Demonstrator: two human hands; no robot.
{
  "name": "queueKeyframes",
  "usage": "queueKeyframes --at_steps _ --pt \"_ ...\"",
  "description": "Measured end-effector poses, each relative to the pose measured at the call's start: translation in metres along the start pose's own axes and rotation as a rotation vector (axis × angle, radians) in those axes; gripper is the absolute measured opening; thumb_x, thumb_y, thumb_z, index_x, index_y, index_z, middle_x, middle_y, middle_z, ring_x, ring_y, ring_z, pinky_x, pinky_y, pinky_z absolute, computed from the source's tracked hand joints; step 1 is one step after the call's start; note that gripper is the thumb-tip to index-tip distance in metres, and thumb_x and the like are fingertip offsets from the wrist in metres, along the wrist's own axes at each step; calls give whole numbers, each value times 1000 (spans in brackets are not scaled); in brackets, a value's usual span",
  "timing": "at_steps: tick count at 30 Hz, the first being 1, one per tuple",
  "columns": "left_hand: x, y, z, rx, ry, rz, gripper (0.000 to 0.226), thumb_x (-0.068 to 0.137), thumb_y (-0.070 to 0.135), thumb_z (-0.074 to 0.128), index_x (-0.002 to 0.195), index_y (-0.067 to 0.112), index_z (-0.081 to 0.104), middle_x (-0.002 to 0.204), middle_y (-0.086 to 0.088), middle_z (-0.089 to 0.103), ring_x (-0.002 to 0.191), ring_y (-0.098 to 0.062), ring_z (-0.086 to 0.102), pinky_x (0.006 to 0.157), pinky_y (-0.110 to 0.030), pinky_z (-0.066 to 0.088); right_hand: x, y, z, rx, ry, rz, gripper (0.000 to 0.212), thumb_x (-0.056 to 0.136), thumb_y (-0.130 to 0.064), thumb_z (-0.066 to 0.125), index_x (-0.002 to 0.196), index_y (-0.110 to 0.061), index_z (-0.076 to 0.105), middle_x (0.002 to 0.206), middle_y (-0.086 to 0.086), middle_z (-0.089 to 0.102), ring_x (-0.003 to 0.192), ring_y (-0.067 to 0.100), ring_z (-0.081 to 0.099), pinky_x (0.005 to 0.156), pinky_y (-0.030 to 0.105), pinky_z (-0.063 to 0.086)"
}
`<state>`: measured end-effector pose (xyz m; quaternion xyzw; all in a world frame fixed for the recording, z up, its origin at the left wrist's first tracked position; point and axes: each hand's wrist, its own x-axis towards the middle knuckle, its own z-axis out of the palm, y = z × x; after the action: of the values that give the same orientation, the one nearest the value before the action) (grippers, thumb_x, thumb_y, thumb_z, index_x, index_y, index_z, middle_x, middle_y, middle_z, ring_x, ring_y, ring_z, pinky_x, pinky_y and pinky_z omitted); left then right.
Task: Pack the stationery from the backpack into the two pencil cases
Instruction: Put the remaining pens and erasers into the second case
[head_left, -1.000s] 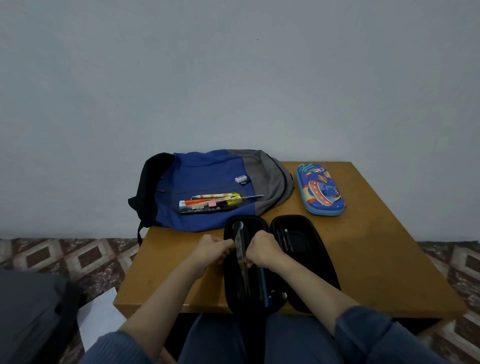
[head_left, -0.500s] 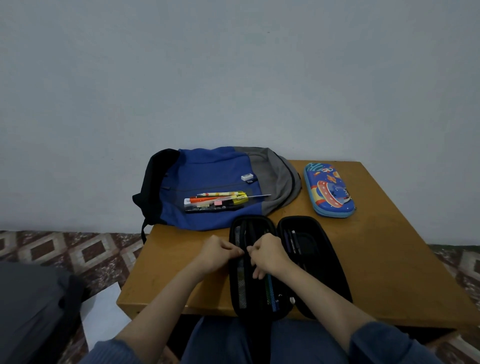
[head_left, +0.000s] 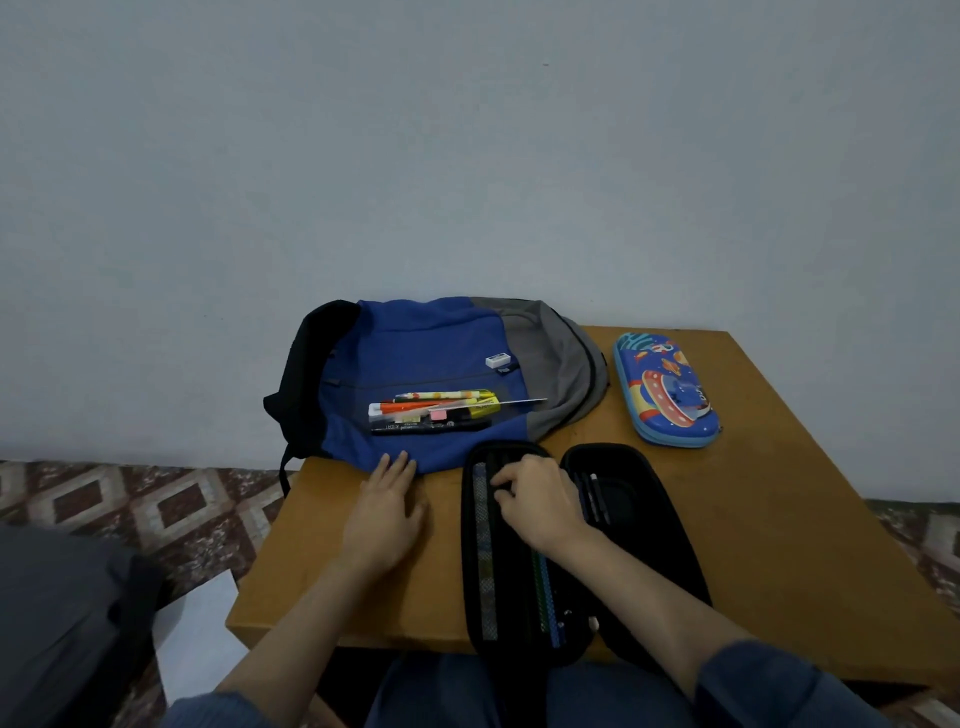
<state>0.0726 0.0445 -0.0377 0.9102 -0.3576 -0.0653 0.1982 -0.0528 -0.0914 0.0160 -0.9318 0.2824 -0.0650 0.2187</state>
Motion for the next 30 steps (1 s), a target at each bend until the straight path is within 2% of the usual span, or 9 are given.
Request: queueKeyframes --at_steps 5,7,11,13,16,21,25,28,30 --pt "-9 -6 14 48 42 31 55 100 38 26 149 18 11 157 6 7 145 -9 1 117 -28 -1 36 -1 -14 -43 171 -38 22 90 -17 52 103 -14 70 106 5 68 97 24 63 77 31 49" --pt "-8 -6 14 44 55 36 56 99 42 24 149 19 12 157 6 8 145 -9 2 117 -27 -1 50 1 -17 -110 197 -89 24 91 -15 49 107 -11 67 115 5 62 104 24 57 81 33 47" --pt "-10 -7 15 22 65 38 55 100 39 29 149 20 14 157 7 9 145 -8 2 117 -26 -1 76 3 -16 -358 68 -173 33 91 -12 46 121 -10 61 150 0 32 131 25 31 101 42 32" --pt "-9 -7 14 9 74 38 54 100 38 30 149 20 14 157 7 10 144 -7 2 117 -26 -1 83 2 -13 -409 0 -167 33 90 -12 48 120 -11 62 155 -2 22 137 26 22 106 47 26" --pt "-8 -7 14 0 78 37 54 100 38 30 149 20 15 157 8 10 144 -7 2 118 -26 0 89 0 -6 -444 -72 -155 35 90 -13 48 123 -12 59 157 -4 17 141 27 17 109 51 22" --pt "-9 -6 14 -8 81 37 55 99 39 31 149 21 16 157 8 10 144 -6 2 118 -26 0 92 0 2 -435 -68 -132 43 87 -11 49 130 -9 50 145 0 39 133 26 30 106 50 25" --pt "-9 -7 14 -19 81 35 55 99 40 31 149 21 15 157 8 10 144 -5 2 118 -26 1 95 6 2 -302 23 -167 49 86 -7 48 135 -12 48 145 -1 42 127 25 39 104 43 31" --pt "-9 -7 14 -34 87 36 55 99 40 32 148 21 17 157 8 12 144 -5 3 117 -26 1 93 6 -5 -72 276 -259 33 84 -3 51 113 -9 66 117 7 65 103 31 59 85 39 48" --pt "-9 -7 13 -33 86 38 55 99 40 33 148 22 17 157 8 12 144 -5 3 118 -26 1 88 3 -13 83 417 -254 19 85 -3 56 96 -4 71 98 11 70 88 31 65 70 34 51"
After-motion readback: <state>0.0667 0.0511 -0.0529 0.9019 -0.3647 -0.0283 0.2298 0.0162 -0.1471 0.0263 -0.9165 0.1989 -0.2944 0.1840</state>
